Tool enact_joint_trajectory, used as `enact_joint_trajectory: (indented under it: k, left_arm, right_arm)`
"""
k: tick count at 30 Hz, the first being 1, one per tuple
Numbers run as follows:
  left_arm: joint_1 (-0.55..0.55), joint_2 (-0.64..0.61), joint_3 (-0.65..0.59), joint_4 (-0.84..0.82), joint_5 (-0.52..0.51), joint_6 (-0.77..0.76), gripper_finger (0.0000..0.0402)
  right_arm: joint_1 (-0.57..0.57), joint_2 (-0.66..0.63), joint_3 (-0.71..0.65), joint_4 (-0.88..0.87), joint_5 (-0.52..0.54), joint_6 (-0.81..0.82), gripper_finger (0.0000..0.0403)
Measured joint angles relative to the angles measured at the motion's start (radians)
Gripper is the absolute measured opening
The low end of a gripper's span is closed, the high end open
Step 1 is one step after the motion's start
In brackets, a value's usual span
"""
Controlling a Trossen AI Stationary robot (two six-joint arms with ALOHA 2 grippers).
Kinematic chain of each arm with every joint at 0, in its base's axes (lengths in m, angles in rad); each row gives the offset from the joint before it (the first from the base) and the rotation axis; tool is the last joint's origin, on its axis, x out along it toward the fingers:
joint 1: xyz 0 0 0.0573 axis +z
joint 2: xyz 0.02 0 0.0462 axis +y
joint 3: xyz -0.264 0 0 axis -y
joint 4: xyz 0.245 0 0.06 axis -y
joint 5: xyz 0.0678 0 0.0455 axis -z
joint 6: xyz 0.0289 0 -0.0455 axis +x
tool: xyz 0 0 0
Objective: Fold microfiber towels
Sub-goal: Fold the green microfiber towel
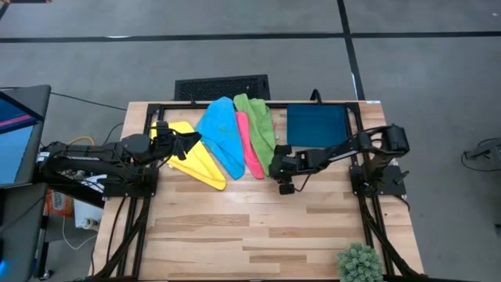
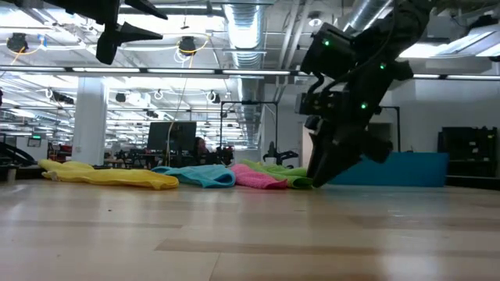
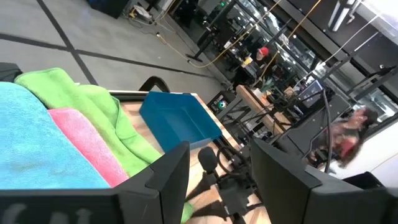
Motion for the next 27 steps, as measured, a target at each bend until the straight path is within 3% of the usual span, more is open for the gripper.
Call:
enact_joint_trajectory:
  k: [6, 13, 22, 27]
  left_arm:
    - [0.0, 0.0, 0.0, -0.006, 0.0, 0.0, 0.0165]
    - [0.0, 0.0, 0.0, -0.007, -0.021, 0.0, 0.0165]
    - [0.0, 0.025, 0.0, -0.004, -0.036, -0.027, 0.0164]
    - [0.0, 0.093, 0.0, 0.022, 0.019, -0.049, 0.0165]
  right_arm:
    - [0.001, 0.008, 0.001, -0.002, 0.009, 0.022, 0.0143]
    - [0.0, -0.045, -0.001, -0.036, 0.003, 0.079, 0.0016]
    - [-0.002, -0.242, -0.001, -0.054, 0.001, 0.262, 0.0006]
    - [-0.001, -0.394, -0.001, -0.057, 0.002, 0.395, 0.0007]
